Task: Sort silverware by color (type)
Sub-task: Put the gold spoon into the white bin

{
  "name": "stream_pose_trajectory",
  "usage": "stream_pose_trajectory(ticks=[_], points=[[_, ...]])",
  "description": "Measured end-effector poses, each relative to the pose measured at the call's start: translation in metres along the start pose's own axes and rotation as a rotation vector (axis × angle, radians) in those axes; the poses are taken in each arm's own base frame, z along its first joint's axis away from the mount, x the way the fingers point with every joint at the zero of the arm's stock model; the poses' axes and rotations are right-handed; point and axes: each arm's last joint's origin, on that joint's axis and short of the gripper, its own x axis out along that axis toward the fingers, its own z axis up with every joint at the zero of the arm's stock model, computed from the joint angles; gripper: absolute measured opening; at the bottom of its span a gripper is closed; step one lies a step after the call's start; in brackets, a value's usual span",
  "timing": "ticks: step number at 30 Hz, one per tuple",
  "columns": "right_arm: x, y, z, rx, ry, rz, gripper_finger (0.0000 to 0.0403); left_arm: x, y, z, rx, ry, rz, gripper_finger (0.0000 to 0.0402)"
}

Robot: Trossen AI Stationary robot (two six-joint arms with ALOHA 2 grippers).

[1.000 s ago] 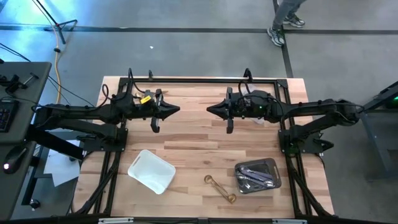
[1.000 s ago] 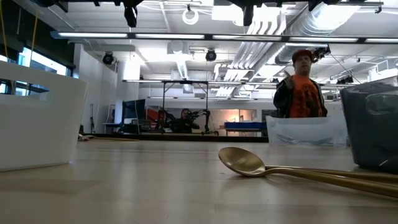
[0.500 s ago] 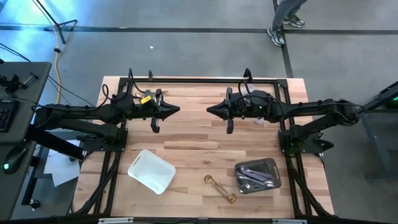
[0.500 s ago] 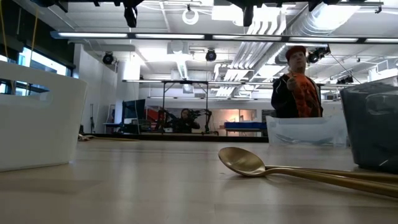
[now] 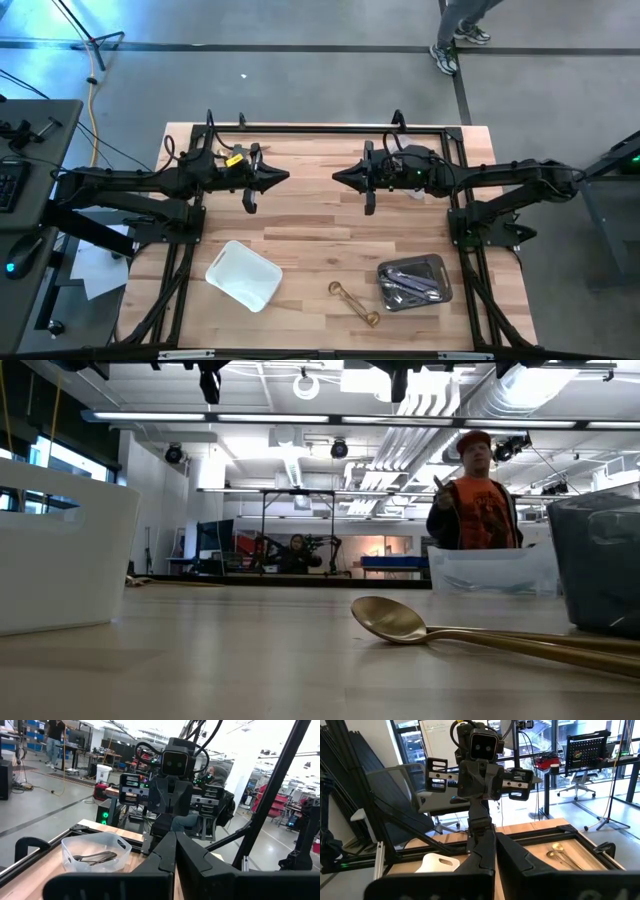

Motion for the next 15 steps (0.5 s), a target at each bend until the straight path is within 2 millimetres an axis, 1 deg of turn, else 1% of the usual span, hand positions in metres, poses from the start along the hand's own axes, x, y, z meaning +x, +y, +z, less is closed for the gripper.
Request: stream_pose_trajectory(ticks=[15], points=[[-0.0001, -0.0003, -0.0027, 0.010, 0.029, -0.004, 0.0000, 0.0000, 0.0004, 0.0007, 0.000, -0.012, 0.020, 0.0000]])
